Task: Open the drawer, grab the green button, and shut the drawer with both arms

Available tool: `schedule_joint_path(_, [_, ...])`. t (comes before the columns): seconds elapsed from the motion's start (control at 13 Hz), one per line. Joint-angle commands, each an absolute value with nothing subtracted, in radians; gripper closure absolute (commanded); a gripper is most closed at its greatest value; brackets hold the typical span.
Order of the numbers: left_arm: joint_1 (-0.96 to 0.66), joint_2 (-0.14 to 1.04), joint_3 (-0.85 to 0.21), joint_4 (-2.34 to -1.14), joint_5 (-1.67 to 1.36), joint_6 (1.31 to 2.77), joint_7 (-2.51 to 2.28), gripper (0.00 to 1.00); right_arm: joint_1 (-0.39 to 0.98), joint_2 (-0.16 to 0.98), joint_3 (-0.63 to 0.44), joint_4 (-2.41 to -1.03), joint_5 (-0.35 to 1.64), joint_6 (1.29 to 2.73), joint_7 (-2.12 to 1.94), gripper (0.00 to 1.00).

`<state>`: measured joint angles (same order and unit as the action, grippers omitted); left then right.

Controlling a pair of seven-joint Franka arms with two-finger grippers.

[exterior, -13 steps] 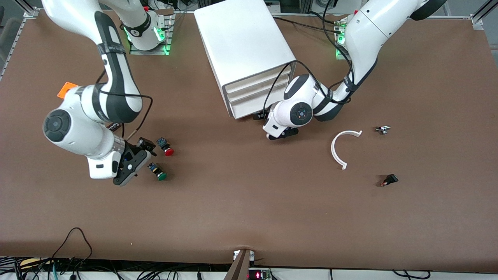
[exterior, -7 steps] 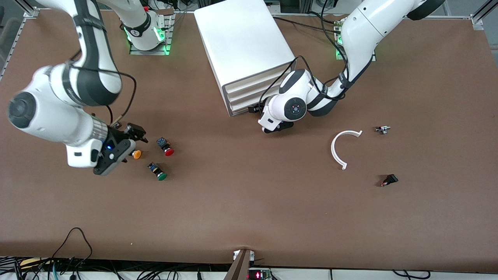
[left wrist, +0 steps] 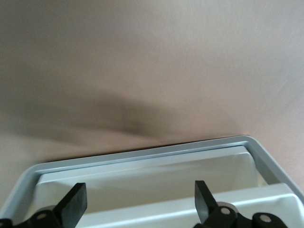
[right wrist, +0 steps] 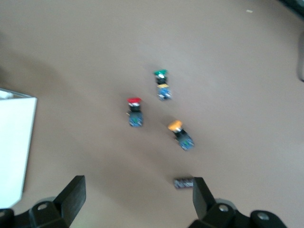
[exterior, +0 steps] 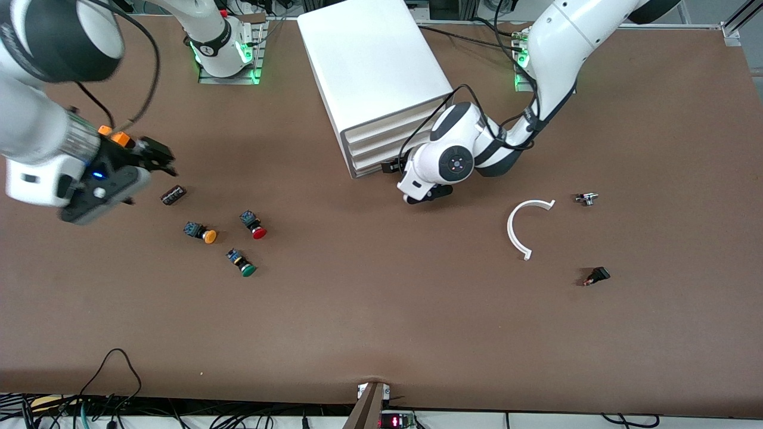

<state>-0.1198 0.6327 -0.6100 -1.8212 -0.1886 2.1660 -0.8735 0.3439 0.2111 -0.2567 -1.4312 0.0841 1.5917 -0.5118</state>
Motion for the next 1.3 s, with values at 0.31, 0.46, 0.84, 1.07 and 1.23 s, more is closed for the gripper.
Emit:
schedule_joint_path(0.31, [-0.002, 0.511, -0.614, -1.637, 0.113, 1.825, -0.861, 0.0, 0.023, 0.063, -0.061, -1.463, 0.003, 1.502, -0.502, 0.0])
schedule_joint_path(0.46, [0.005, 0.511, -0.615, -1.527, 0.219, 1.688, -0.83, 0.0, 0.011, 0.052, -0.067, -1.456, 0.003, 1.448, -0.491, 0.0])
schedule_joint_path(0.84, [0.153, 0.47, -0.617, -1.361, 0.242, 1.502, -0.465, 0.0, 0.009, 0.04, -0.097, -1.445, -0.006, 1.326, -0.422, 0.0])
schedule_joint_path(1.07, [0.146, 0.381, -0.516, -1.371, 0.212, 1.505, -0.28, 0.0, 0.009, -0.015, -0.083, -1.448, -0.015, 1.307, -0.369, 0.0])
schedule_joint_path(1.23, [0.083, 0.3, -0.374, -1.405, 0.126, 1.519, -0.2, 0.0, 0.009, -0.017, -0.086, -1.447, -0.015, 1.286, -0.344, 0.0])
